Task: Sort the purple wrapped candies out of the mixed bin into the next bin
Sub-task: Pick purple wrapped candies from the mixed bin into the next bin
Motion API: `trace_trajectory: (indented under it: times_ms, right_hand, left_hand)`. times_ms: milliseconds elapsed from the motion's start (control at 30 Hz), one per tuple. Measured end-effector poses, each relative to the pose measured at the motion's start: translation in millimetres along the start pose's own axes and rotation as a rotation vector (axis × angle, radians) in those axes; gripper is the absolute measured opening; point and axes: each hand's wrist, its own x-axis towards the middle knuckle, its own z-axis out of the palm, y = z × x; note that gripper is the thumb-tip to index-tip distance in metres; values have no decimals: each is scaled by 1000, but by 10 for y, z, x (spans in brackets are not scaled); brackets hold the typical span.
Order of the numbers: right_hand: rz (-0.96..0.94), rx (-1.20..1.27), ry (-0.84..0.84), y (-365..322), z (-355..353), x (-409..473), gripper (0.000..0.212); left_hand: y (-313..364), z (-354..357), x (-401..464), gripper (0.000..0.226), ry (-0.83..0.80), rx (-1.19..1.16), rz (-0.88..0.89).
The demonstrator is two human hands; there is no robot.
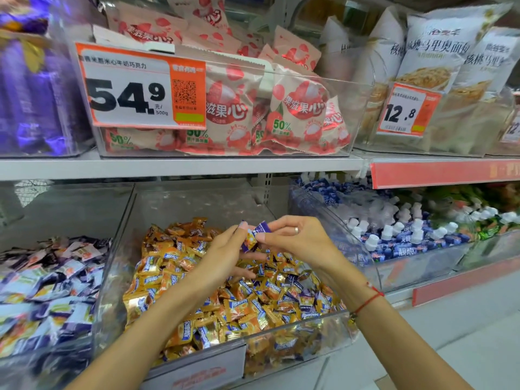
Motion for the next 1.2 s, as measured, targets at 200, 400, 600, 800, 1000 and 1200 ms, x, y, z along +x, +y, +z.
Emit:
trace_trajectory:
  times_ms: [200,400,600,800,1000,1200]
  right_hand:
    - [-44,-325,-160,155,-27,134,14]
    - [21,-1090,-555,424,209,266,30]
    - [4,-1239,-470,438,209,266,30]
    - [7,-703,-311,456,-244,193,9]
    - [-45,-78,-154,218,-288,35,17]
    - [-17,153,-3,51,-25,37,16]
  left_hand:
    - [-99,-114,40,8,208,242,237]
    - [-50,-135,9,10,258,97,216]
    - [-29,-128,2,6,229,95,173]
    - [-31,-137,6,10,213,130,145]
    - [5,-61,-34,28,111,189,101]
    - [57,-42,-82,5,119,156,148]
